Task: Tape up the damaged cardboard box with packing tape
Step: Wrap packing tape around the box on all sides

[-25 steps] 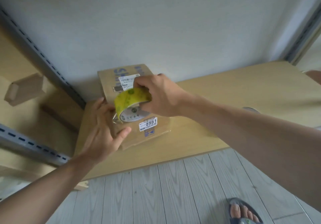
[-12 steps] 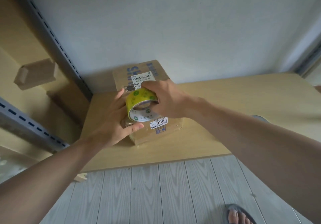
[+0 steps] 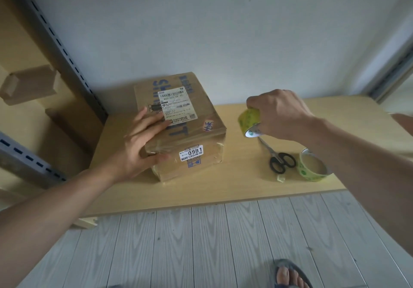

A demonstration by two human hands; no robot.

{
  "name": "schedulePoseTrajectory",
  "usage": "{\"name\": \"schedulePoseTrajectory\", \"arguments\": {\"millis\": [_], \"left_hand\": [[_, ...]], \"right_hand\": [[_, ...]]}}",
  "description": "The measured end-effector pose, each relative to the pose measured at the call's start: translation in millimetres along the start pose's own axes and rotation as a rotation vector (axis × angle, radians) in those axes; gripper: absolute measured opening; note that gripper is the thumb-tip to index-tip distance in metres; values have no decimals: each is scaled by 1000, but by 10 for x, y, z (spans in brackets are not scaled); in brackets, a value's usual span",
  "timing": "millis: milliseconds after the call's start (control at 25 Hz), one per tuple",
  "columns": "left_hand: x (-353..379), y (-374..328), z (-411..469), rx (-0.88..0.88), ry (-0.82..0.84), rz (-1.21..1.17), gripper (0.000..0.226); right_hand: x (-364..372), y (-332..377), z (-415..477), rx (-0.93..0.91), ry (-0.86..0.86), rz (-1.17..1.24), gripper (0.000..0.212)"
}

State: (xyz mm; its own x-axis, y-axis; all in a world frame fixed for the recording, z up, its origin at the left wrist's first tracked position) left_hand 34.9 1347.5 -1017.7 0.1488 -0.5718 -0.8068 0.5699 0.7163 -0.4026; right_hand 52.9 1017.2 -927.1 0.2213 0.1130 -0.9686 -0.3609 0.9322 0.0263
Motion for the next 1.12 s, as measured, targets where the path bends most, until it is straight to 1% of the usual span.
{"name": "schedulePoseTrajectory", "arguments": {"millis": [160, 400, 480, 560, 640, 720, 800, 880, 960, 1080, 1120], "left_hand": [[2, 16, 9, -15, 3, 5, 91], [0, 19, 4, -4, -16, 21, 87], [-8, 18, -4, 31, -6, 42, 87], [-79, 8, 10, 45, 62, 120, 95], [-179, -91, 122, 5, 158, 255, 102], [-192, -274, 319, -30, 183, 325, 98], [-48, -442, 462, 16, 230, 334, 93], [164, -495, 492, 54, 353, 388, 80], [257, -443, 484, 14, 438, 433, 71], [200, -446, 515, -25, 506, 425, 68], [169, -484, 528, -35, 531, 407, 71]], "right_hand": [[107, -32, 83, -14, -16, -34, 32], [364, -61, 123, 16, 49, 6, 29], [467, -66, 140, 31, 64, 14, 26], [607, -43, 134, 22, 73, 19, 23], [752, 12, 128, 14, 65, 40, 21], [859, 44, 133, 30, 46, 76, 19], [920, 47, 146, 50, 16, 96, 19], [904, 20, 170, 54, -16, 75, 21], [830, -47, 200, 40, -57, 55, 23], [805, -84, 220, 43, -34, 61, 22], [836, -64, 210, 59, -12, 86, 22]]}}
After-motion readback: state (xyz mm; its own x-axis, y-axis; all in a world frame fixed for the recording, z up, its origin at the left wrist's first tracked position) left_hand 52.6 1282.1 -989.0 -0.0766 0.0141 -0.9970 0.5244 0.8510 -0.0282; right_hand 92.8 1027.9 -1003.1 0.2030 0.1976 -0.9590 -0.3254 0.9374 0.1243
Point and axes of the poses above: each hand's wrist, its own z-axis towards the middle knuckle, its own x-axis out of the palm, y = z × x, the point moved 3 cm from there along z, towards the middle knuckle, and after that the axes turned 6 degrees about -y, right-handed, at the moved point
